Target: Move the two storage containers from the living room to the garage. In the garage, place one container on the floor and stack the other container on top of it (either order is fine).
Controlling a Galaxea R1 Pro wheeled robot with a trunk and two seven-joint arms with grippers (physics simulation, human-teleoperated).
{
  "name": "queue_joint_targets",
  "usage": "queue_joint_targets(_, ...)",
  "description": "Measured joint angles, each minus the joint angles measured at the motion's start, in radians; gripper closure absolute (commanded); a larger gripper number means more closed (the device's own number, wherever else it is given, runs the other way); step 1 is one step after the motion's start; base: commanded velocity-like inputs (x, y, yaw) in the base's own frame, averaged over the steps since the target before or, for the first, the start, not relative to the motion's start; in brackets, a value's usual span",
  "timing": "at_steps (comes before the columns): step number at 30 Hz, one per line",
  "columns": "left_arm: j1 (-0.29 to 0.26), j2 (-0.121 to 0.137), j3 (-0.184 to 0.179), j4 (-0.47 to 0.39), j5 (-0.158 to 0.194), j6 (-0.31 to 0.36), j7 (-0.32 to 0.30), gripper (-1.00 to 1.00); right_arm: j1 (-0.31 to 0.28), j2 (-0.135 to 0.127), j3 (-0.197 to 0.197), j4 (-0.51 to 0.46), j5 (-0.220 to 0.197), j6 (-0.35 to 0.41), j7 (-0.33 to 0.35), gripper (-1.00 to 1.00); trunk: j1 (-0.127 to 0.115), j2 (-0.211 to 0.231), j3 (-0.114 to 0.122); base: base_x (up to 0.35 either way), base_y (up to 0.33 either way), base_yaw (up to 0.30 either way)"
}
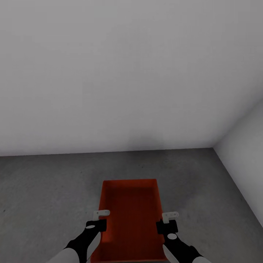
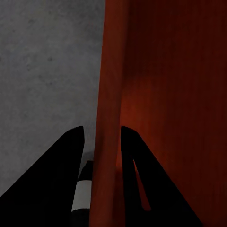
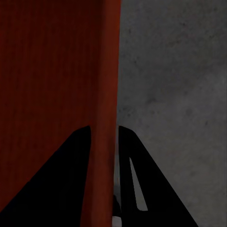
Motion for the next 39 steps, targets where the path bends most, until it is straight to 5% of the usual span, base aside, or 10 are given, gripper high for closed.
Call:
queue_joint_targets(9,0.001,0.0,-0.032,0.0,0.037,-0.001,0.012,1.0,0.0,-0.005,-0.013,0.0,0.013,0.003,0.011,1.0,0.0,0.0,0.0,0.0,0.0,0.0)
queue_joint_targets(39,0.0,0.001,-0.028,-0.001,0.039,-0.001,-0.004,1.0,0.0,0.002,0.014,-0.003,0.001,0.008,-0.027,1.0,0.0,0.0,0.0,0.0,0.0,0.0)
